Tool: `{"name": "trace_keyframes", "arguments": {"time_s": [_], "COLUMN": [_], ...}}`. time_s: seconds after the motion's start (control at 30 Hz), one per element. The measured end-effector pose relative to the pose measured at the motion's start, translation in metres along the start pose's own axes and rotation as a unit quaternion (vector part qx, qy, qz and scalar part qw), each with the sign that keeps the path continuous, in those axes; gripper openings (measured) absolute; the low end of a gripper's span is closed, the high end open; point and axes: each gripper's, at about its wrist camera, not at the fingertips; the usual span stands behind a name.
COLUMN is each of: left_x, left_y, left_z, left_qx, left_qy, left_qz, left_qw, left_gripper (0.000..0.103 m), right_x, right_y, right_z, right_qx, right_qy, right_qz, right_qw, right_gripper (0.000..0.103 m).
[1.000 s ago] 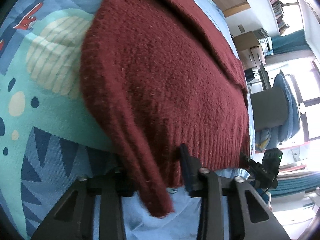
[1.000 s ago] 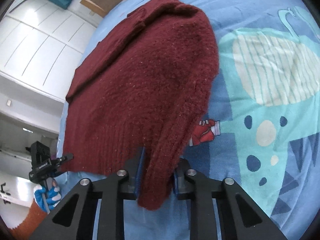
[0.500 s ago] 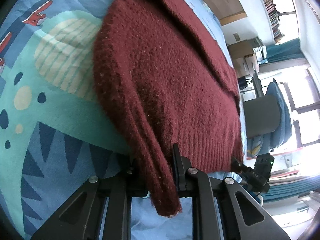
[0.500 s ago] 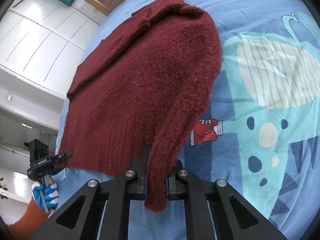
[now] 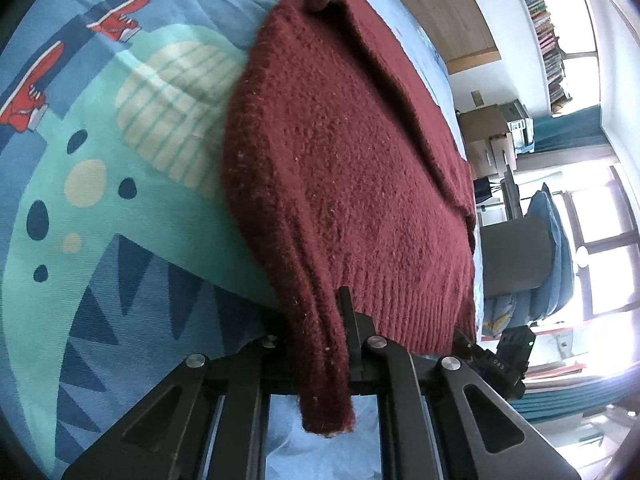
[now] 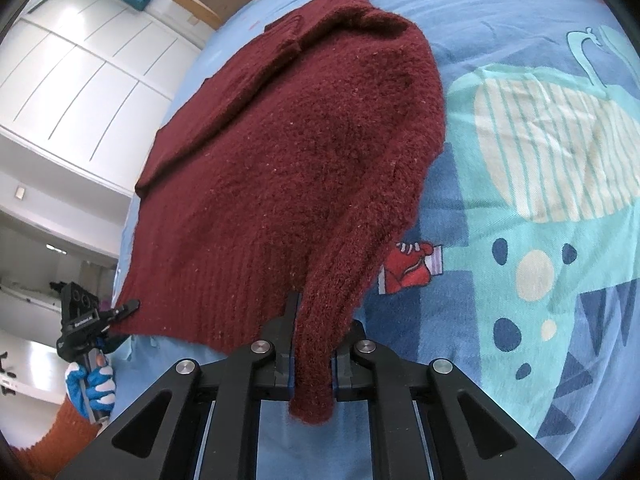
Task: Fold small clothes
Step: 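Grasp the sweater hem with both tools together, then fold the gripped hem with both tools up toward the collar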
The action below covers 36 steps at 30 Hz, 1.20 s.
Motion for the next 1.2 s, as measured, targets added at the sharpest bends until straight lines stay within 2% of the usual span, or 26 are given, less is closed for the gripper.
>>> {"name": "trace_keyframes", "arguments": {"time_s": [0.2,0.37,0.53,0.73,0.87,1.0,1.2], "left_x": [0.004,0.023,0.038,0.038,0.022,-0.01,-0.065], "left_y": [-0.012,-0.038,-0.077,-0.115,-0.135,-0.146,-0.135], "left_z": [-0.001,-0.021,-0.059,-0.112,-0.145,-0.18,-0.218], "left_qx": [-0.009,-0.03,-0.066,-0.098,-0.109,-0.104,-0.1], "left_qy": [-0.008,-0.037,-0.074,-0.111,-0.132,-0.148,-0.136], "left_qz": [-0.011,0.008,0.017,0.012,-0.008,-0.036,-0.088], "left_qw": [0.9999,0.9989,0.9949,0.9889,0.9852,0.9829,0.9817], "left_gripper": [0.008,0.008,0.008,0.008,0.008,0.008,0.008], "right_x": [0.006,0.021,0.039,0.054,0.051,0.032,-0.012], "right_y": [0.002,0.014,0.039,0.064,0.075,0.08,0.074], "right_z": [-0.002,-0.018,-0.053,-0.117,-0.167,-0.208,-0.26], "right_qx": [0.003,0.022,0.057,0.093,0.107,0.116,0.113], "right_qy": [-0.006,-0.027,-0.061,-0.112,-0.141,-0.148,-0.136], "right_qz": [-0.001,-0.01,-0.019,-0.021,-0.011,0.009,0.048], "right_qw": [1.0,0.999,0.996,0.989,0.984,0.982,0.983], "right_gripper": [0.01,0.01,0.01,0.01,0.01,0.01,0.01]}}
Point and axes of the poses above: each gripper's, at about its wrist camera, not at the fingertips, and x roughly against the way its jaws point, y to its left, z to its underside, and after that the axes turned 4 degrees about -z, right-handed
